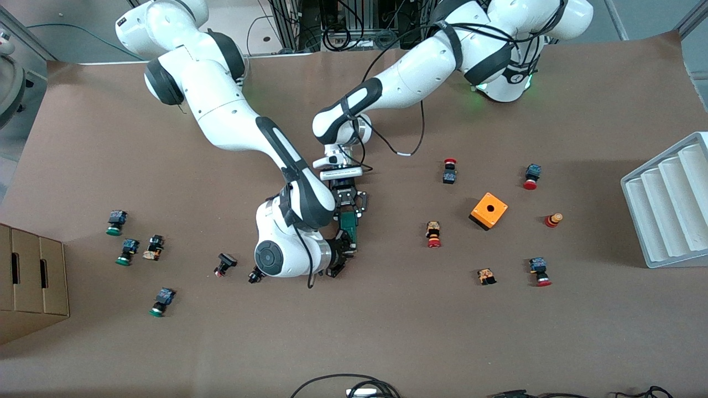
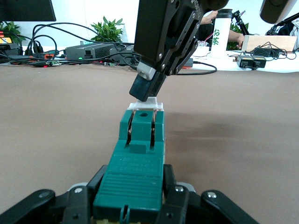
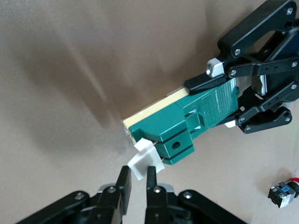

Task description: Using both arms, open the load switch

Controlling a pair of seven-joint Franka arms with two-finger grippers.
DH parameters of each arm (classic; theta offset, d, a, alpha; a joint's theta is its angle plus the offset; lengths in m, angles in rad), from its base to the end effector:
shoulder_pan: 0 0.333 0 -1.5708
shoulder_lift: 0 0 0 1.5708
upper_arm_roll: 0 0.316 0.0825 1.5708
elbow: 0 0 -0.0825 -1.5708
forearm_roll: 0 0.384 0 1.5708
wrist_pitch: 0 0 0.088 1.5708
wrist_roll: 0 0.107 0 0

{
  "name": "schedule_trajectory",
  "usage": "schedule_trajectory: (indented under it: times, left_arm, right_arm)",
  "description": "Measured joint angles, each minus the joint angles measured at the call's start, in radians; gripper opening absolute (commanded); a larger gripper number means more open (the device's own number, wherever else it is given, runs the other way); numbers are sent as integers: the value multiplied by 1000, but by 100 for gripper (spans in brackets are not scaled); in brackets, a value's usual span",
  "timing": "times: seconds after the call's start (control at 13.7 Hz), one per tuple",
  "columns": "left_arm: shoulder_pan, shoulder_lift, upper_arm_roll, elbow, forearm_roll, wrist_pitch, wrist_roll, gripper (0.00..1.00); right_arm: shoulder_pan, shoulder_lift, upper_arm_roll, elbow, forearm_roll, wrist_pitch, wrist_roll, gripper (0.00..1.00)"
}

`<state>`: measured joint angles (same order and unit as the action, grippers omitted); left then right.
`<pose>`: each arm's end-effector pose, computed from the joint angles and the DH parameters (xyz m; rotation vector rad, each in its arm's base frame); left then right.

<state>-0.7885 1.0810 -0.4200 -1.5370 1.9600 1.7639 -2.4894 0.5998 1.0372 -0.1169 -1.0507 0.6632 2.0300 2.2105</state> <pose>0.3505 -0.5763 0.0560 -2.4720 -0.1799 -1.8304 0.6547 0.4183 0.2026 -1.6336 2.5101 0.7370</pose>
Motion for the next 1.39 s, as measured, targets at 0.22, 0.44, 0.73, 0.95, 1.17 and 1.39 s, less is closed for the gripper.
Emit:
schedule_trajectory:
  times: [0.22,0.44,0.73,0.95,1.17,1.39]
  left_arm:
    - [0,0,0,0,0,0,0,47]
    - [0,0,0,0,0,0,0,47]
    - [0,0,0,0,0,0,0,47]
    - [0,0,0,0,0,0,0,47]
    - [0,0,0,0,0,0,0,47]
    - [0,0,0,0,0,0,0,47]
  right_arm:
    - [-14,-2,24,-1,-21,3,0,18]
    - [-17,-7,29,-7,-24,3,-3,18]
    - [-23,-36,40,-38,-25,4,-15,18]
    - [-27,-61,48,-66,-25,2,-21,18]
    - [-27,-83,53,-93,-25,0,-26,18]
    - [-27,-102,69,-135,-33,-14,-38,18]
